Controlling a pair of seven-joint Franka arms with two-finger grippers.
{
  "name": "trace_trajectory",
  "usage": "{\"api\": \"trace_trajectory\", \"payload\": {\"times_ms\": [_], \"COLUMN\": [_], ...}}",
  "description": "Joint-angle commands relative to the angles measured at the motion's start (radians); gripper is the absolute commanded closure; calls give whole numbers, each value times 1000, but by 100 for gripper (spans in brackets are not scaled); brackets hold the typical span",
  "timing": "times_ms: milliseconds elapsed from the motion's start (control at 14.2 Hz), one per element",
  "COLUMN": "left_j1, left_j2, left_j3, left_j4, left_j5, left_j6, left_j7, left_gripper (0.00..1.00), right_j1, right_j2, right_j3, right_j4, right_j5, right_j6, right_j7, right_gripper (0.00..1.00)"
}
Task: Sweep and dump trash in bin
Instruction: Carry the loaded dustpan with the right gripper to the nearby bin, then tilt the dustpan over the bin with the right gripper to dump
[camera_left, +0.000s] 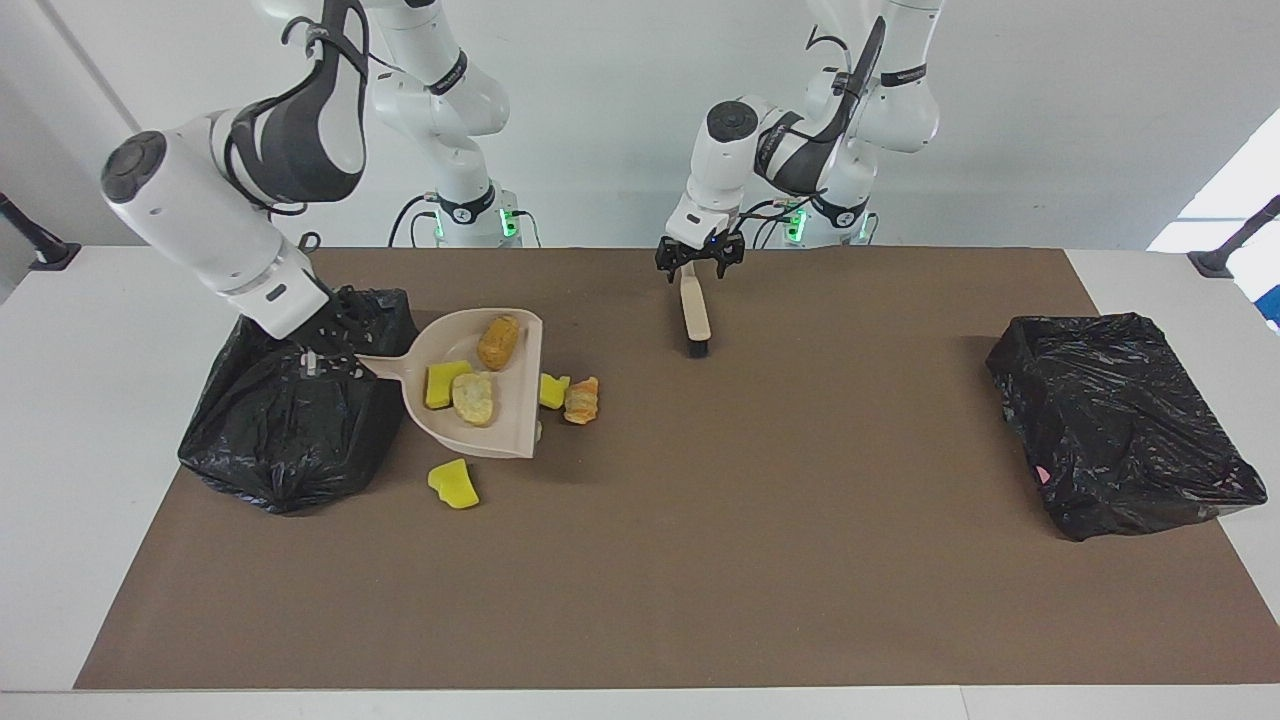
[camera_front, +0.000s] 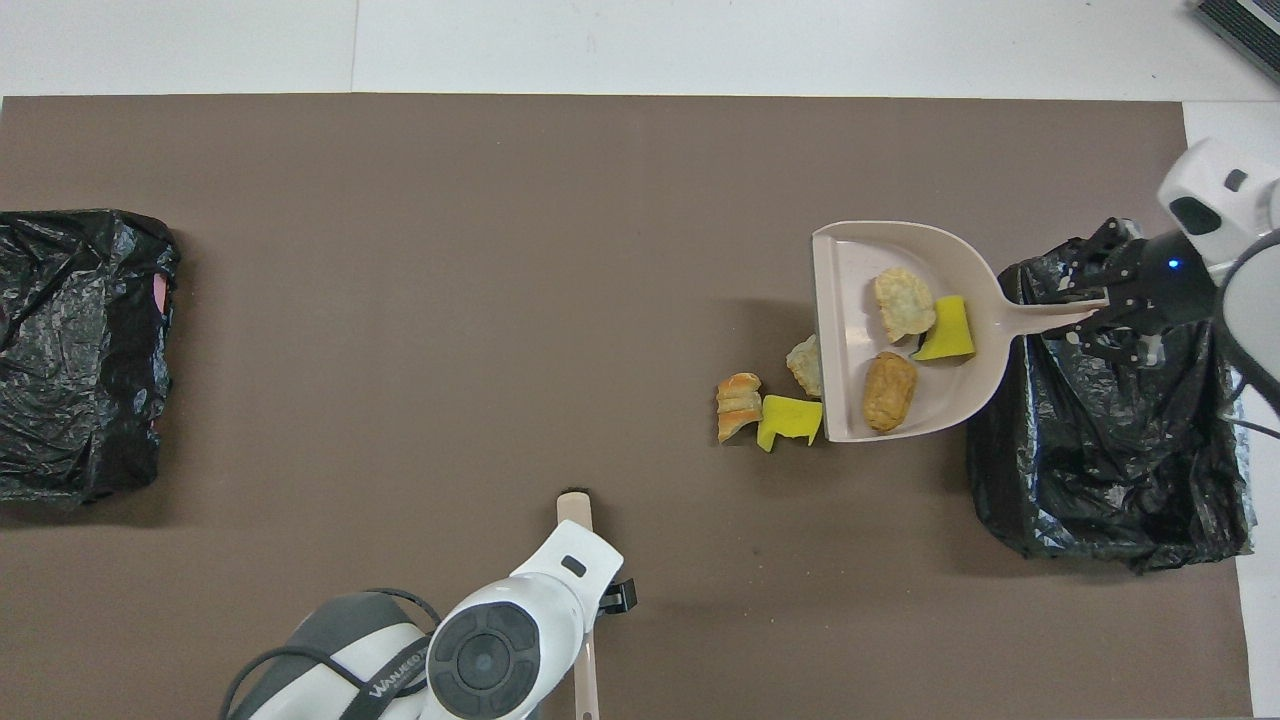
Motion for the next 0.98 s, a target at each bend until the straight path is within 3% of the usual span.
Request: {"api": "trace_trajectory", "payload": {"times_ms": [0,281,422,703,913], "left_j1": [99,280,374,544,617], "left_j2": [8,5,-1,-12,-24], "left_j3": [-1,-1,1,1,1], "left_j4": [44,50,52,99,125], "left_j5": [7,7,7,7,7], "left_j6": [-17,-35,-64,-153,-222], "left_j7": [61,230,346,550,685], "left_gripper": [0,0,0,0,0], "right_j1": [-113,-251,-259,-258,-241], "right_j2": [4,6,-29,-68,-85], "right_j3": [4,5,5,8,10], "right_j4": [19,62,74,68,33], "right_j5": [7,-125,-244,-468,-596], "right_j6": [-26,-23,-16,18,29], "right_j7": [-109,-252,-283,-177,-76], "right_gripper": [100,100,100,100,100]}}
